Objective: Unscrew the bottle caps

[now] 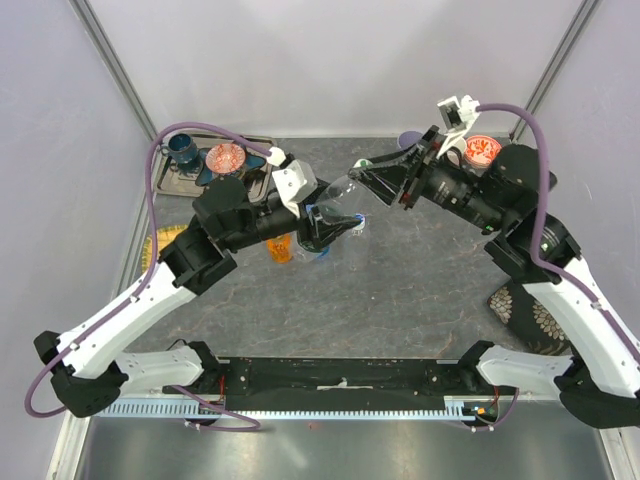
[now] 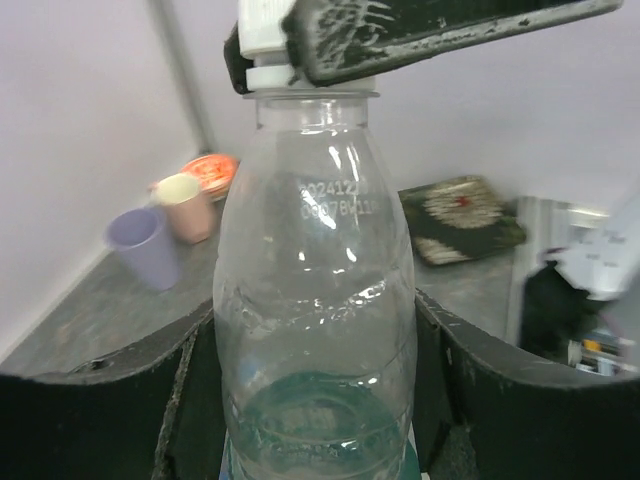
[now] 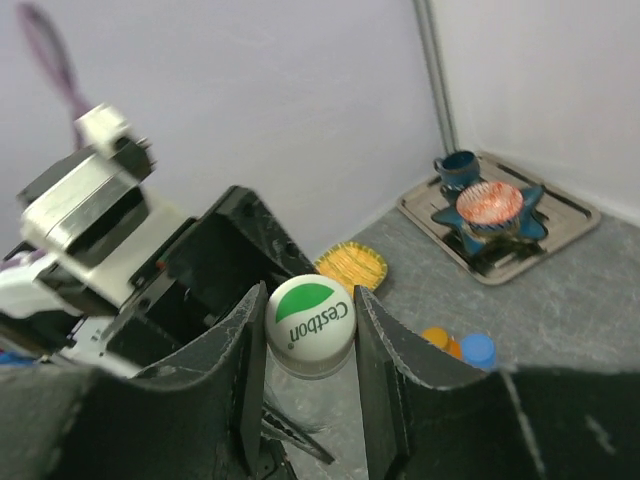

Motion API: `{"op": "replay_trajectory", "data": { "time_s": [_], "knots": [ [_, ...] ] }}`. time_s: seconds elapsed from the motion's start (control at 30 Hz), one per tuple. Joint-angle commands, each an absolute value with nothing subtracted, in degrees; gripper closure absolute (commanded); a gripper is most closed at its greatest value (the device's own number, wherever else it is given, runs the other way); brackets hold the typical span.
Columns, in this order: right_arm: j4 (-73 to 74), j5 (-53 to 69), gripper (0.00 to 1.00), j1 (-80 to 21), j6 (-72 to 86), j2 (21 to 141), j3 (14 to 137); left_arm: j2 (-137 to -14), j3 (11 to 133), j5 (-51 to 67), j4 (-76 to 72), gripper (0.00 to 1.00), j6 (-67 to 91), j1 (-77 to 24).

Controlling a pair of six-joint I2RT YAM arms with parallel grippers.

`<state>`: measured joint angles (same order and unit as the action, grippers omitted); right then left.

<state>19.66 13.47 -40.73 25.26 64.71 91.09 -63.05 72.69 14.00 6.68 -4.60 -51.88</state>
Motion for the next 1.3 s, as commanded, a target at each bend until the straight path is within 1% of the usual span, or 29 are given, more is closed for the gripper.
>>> {"op": "replay_trajectory", "data": {
  "time_s": [0.0,0.07,0.2,0.3,0.4,0.53,0.6,0.7,0.83,1.07,1.2,1.27],
  "knots": [
    [12.58,22.05,1.0,-40.61,19.25,62.5,89.04,-63.89,75.67,46.44,4.67,0.83,4.64,-48.35],
    [12.04,26.7,1.0,-40.69,18.2,62.05,87.64,-64.33,75.67,51.92,2.21,0.83,9.63,-45.71],
    [9.5,34.44,1.0,-40.69,18.1,60.91,85.78,-65.65,74.88,62.37,-8.32,0.83,18.44,-42.46],
    [8.09,37.87,1.0,-40.69,18.19,59.94,84.38,-66.8,73.74,67.48,-14.66,0.83,25.91,-40.78],
    [7.13,41.91,1.0,-40.69,18.19,59.68,83.85,-68.55,72.69,72.31,-24.49,0.83,34.52,-39.55],
    [4.23,48.24,1.0,-40.69,19.6,59.59,82.71,-70.84,71.54,76.72,-38.71,0.83,47.16,-38.67],
    [2.82,51.05,1.0,-40.61,20.12,59.59,82.0,-72.15,71.19,78.39,-41.91,0.82,50.35,-38.67],
    [2.2,51.68,1.0,-40.69,20.39,59.5,81.48,-73.04,71.1,79.01,-43.07,0.8,52.38,-38.15],
    [0.88,55.62,1.0,-40.69,21.7,59.5,82.0,-73.12,70.14,78.66,-43.07,0.81,52.3,-36.57],
    [0.44,58.0,1.0,-40.69,21.97,57.92,82.71,-73.39,69.0,78.22,-44.21,0.82,53.26,-34.8],
    [0.53,54.5,1.0,-40.69,21.45,56.61,81.74,-73.3,68.73,77.78,-44.12,0.82,53.26,-34.46],
    [0.44,54.84,1.0,-40.69,21.71,56.16,82.17,-73.3,68.64,77.7,-43.86,0.82,53.17,-34.37]
  ]
}}
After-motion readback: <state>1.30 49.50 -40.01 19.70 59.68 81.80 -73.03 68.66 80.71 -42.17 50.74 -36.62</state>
